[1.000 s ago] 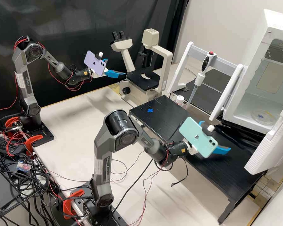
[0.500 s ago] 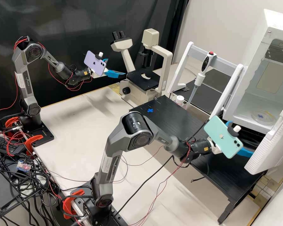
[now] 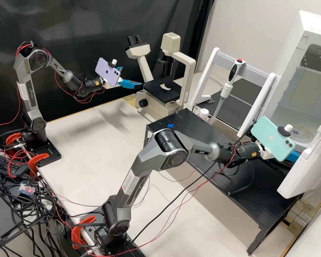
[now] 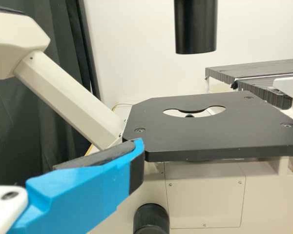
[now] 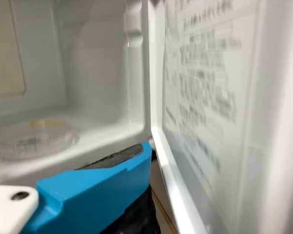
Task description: Move the petri dish to the microscope
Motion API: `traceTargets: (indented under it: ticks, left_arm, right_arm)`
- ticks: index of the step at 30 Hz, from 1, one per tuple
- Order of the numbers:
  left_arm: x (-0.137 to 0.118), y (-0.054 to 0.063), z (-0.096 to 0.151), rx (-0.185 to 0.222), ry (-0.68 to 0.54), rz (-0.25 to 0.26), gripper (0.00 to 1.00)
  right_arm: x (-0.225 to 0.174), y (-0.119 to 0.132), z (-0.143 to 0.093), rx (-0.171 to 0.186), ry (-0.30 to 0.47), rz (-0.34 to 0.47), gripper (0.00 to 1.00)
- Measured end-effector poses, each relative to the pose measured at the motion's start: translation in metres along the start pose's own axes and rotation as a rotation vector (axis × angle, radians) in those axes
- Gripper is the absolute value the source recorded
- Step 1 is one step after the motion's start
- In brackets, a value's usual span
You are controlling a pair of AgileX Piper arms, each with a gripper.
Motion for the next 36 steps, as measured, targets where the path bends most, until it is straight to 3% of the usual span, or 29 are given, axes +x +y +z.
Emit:
traceTargets:
  ticks: [5,19,20,27,29,30,36]
  left_arm:
    - [0.000,0.000,0.000,0.000,0.000,0.000,1.00]
    - [0.000,0.000,0.000,0.000,0.000,0.000,1.00]
    - [0.000,0.000,0.000,0.000,0.000,0.000,1.00]
    - [0.000,0.000,0.000,0.000,0.000,0.000,1.00]
    - [0.000,0.000,0.000,0.000,0.000,0.000,1.00]
    - [0.000,0.000,0.000,0.000,0.000,0.000,1.00]
    - [0.000,0.000,0.000,0.000,0.000,0.000,1.00]
  right_arm:
    - [0.020,-0.006,-0.013,0.002,0.016,-0.019,1.00]
    - [0.080,-0.054,-0.024,-0.075,-0.003,-0.144,1.00]
    - [0.082,-0.056,-0.024,-0.094,-0.004,-0.146,1.00]
    - [0.095,-0.068,-0.021,-0.083,-0.024,-0.125,1.00]
    - [0.098,-0.070,-0.018,-0.095,-0.031,-0.124,1.00]
    - [0.099,-0.071,-0.017,-0.093,-0.034,-0.123,0.00]
    - [0.103,-0.073,-0.015,-0.083,-0.038,-0.138,0.00]
